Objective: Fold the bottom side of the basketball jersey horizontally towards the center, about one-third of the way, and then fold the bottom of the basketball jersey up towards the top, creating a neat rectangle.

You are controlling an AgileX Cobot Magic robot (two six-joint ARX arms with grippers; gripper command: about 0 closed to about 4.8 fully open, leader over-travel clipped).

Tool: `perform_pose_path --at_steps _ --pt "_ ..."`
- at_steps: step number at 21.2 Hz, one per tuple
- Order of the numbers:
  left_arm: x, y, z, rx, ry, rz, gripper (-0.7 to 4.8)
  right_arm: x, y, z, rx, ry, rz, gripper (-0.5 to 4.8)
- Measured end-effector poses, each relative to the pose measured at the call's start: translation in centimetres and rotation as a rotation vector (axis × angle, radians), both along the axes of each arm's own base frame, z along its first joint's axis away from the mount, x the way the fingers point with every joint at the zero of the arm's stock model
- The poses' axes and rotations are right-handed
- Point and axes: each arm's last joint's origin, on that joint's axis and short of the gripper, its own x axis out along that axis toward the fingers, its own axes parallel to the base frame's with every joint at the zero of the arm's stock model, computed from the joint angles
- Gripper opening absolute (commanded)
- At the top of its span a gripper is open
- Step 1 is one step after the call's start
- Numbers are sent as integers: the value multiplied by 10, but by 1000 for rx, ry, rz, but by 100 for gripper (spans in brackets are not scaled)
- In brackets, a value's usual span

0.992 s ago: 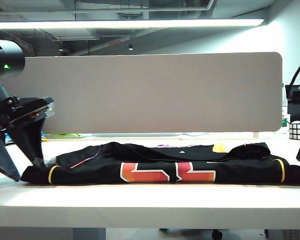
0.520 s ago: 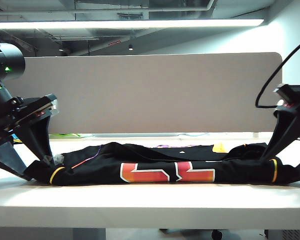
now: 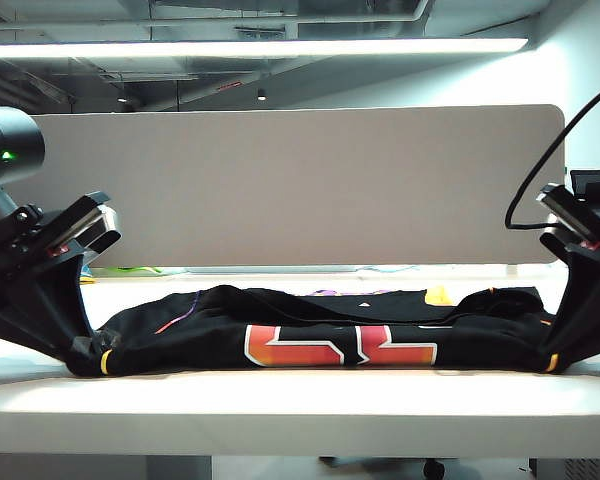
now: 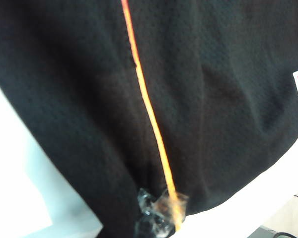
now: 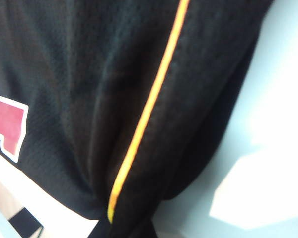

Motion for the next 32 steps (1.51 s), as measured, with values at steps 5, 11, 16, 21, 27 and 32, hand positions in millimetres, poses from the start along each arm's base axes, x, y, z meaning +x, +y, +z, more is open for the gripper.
perform_pose_path --at_steps 5,11,16,21,27,32 --pt "-26 5 33 6 9 5 -6 -33 0 38 -31 -62 38 -2" --pt "-94 -1 98 -31 -79 -61 -6 -98 -1 89 -87 -146 26 -2" --pt "-113 -7 124 -50 -253 9 -6 -141 -3 120 -122 -328 -67 -2" --pt "-66 -21 119 -40 -431 75 -6 -87 -5 123 -138 -464 -156 -2" --pt "17 -49 93 -18 -483 105 -6 17 -6 102 -133 -455 -169 -2" --pt "65 -62 75 49 -507 155 70 75 -7 100 -127 -476 -173 230"
